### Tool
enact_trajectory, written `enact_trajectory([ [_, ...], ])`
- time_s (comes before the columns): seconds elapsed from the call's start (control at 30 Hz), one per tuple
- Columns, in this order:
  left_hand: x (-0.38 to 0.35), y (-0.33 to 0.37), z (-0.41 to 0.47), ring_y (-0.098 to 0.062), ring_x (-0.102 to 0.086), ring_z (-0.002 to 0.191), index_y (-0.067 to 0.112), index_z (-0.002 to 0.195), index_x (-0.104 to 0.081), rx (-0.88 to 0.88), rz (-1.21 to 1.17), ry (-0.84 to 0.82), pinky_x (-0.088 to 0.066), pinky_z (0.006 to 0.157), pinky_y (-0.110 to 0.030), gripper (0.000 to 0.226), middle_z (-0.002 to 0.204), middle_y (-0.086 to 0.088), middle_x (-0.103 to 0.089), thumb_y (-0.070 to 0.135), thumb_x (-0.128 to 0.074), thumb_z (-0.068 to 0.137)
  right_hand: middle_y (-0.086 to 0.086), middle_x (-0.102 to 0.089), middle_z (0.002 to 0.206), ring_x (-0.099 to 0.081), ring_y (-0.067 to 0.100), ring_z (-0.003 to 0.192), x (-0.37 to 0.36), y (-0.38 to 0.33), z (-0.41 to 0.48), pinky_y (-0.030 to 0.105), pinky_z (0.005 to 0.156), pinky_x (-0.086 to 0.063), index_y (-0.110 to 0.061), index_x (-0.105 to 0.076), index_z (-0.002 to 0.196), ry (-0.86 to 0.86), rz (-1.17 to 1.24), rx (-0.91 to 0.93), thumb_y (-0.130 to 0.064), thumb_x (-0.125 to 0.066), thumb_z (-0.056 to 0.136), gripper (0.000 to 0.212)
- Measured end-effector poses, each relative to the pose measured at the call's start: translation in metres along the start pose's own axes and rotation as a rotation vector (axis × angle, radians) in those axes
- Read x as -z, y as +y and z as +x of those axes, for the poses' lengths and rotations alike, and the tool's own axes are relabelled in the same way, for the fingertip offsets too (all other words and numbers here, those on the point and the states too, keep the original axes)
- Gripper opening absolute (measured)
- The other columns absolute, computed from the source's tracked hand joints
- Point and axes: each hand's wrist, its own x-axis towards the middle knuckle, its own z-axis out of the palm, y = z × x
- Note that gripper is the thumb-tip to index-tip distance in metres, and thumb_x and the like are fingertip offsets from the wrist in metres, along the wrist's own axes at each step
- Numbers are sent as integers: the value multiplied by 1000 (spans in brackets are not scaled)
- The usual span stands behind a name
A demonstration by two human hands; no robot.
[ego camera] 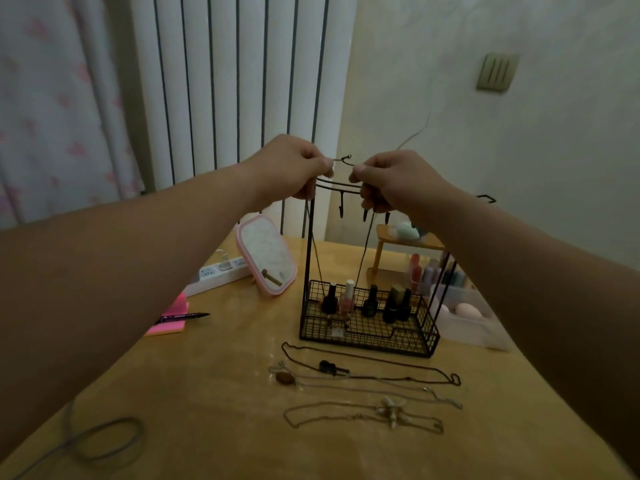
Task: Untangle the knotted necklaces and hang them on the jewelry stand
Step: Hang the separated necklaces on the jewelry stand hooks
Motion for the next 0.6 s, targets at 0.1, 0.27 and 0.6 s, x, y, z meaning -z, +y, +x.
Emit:
enact_trajectory([
  [0.1,-10,-11,-6,-22,-71,81,21,105,-76,49,34,-17,-56,70,-28,23,92,-12,-73,37,-59,105,4,-73,79,-66,7,58,-8,8,-8,24,58,-53,-15,-74,98,47,-73,-9,-30,-62,104,19],
  [0.27,-24,-22,-12,-18,-63,72,19,103,-77,56,62,-30,-54,67,-30,25,90,-4,-69,36,-60,104,-2,-74,76,-67,3,55,-22,16,-20,22,55,-48,-18,-67,95,186,-185,-4,-34,-66,102,18],
  [0.6,-39,-38,-13,-21,-70,84,19,100,-80,71,146,-2,-62,76,-38,24,99,1,-72,35,-62,103,-6,-72,75,-70,10,69,-56,45,-35,41,73,-63,-24,-68,84,417,-364,15,-46,-68,97,25],
])
